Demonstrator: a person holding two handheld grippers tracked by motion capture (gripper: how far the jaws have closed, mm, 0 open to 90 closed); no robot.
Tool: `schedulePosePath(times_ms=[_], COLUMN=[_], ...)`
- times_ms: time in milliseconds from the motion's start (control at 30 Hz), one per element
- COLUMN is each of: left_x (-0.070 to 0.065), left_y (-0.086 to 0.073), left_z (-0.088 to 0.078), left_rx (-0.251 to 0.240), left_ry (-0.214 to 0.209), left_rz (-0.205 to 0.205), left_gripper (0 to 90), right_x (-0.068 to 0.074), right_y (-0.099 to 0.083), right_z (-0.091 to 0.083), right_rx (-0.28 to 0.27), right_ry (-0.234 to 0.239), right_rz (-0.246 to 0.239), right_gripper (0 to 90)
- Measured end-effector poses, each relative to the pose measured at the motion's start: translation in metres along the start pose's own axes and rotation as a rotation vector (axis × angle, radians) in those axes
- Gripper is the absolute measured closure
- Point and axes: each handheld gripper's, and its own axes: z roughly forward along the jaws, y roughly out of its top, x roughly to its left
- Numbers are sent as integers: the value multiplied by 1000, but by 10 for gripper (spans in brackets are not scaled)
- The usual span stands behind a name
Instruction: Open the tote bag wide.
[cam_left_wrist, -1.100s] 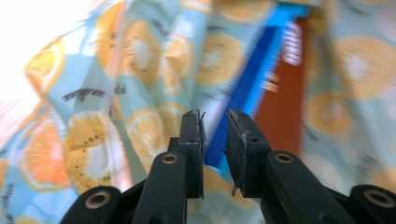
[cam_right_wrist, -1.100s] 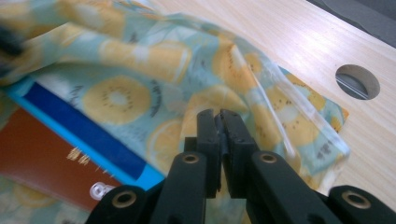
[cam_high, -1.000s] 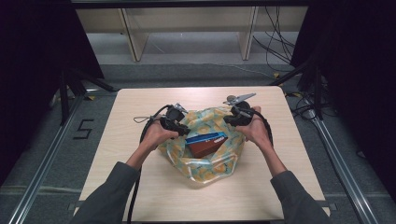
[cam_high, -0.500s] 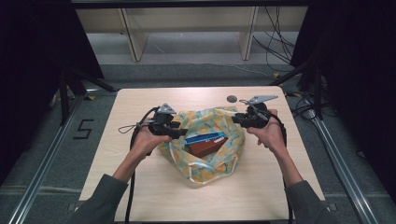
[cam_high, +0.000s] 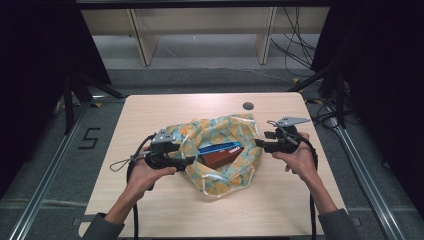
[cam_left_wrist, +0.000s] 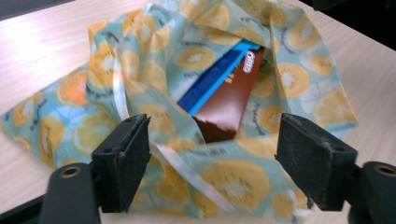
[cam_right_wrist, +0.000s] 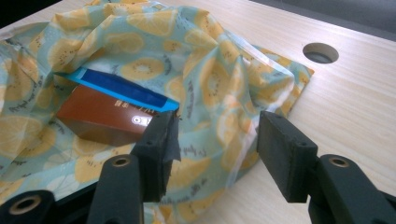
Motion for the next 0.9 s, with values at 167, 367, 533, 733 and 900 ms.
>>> schedulePosePath(times_ms=[167,367,533,733,900], left_x=[-10,-19,-22,-23,-24], left_y=[-21,-42,-55,-72,-83], left_z=[-6,-14,-18,-17,-14], left_rx=[-18,-45,-53,-68,-48], left_ry=[-3,9,4,6,0], left_rz=[-8,5,26,29,17], left_gripper=[156,156,155,156,156], right_x=[0,7,7,12,17], right_y=[-10,-26,-38,-52,-67], right_z=[-11,-19,-24,-32,-37], right_rx=[-11,9,17,26,11], right_ry=[-29,-5,-4,2,21], right_rz=[-24,-24,-23,10,5], right_gripper=[434,411,405,396,382])
